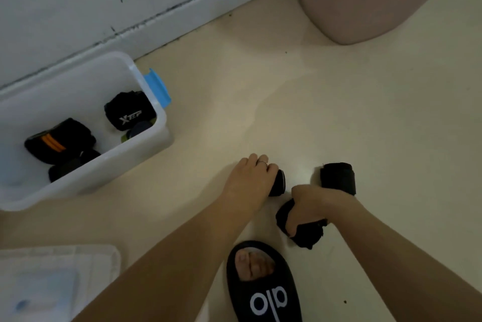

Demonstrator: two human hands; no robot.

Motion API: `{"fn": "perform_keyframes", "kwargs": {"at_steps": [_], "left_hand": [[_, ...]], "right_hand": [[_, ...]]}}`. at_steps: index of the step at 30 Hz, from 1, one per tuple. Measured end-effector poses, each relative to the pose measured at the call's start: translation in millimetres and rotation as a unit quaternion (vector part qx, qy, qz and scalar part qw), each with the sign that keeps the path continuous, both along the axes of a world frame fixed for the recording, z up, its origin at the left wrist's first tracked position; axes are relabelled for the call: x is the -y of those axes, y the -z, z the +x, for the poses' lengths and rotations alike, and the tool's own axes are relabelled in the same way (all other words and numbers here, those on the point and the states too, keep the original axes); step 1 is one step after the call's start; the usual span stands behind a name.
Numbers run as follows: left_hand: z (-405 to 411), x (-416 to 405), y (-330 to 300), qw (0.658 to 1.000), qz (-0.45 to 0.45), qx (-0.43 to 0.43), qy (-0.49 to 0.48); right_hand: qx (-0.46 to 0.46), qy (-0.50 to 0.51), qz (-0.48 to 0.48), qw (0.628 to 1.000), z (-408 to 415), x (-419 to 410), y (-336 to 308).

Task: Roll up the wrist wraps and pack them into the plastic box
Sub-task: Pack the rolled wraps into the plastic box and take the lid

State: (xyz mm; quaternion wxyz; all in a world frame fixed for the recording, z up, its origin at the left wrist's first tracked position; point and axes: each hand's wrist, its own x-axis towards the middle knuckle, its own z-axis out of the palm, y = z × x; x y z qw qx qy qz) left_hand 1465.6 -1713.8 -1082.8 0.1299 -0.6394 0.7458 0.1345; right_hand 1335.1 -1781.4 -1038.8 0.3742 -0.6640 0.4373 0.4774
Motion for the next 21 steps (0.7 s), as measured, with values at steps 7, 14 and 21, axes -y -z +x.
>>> {"fn": "perform_keyframes", "kwargs": {"at_steps": [7, 14, 21], "left_hand": [[87.1, -28.8, -66.1, 0.974, -0.064, -0.155, -0.149], [232.5, -73.1, -172.5, 0.942, -0.079, -0.143, -0.293], [305.7, -137.8, -102.8, 0.920, 0.057, -0.062, -0.384]], "right_hand": [[0.208, 0.085, -0.165, 0.960, 70.8, 46.4, -82.2], [0.485, 0.089, -0.275, 0.826, 200.1, 10.3, -135.7], [0.420, -0.192, -0.270, 0.845, 302.9, -33.2, -79.7]]}}
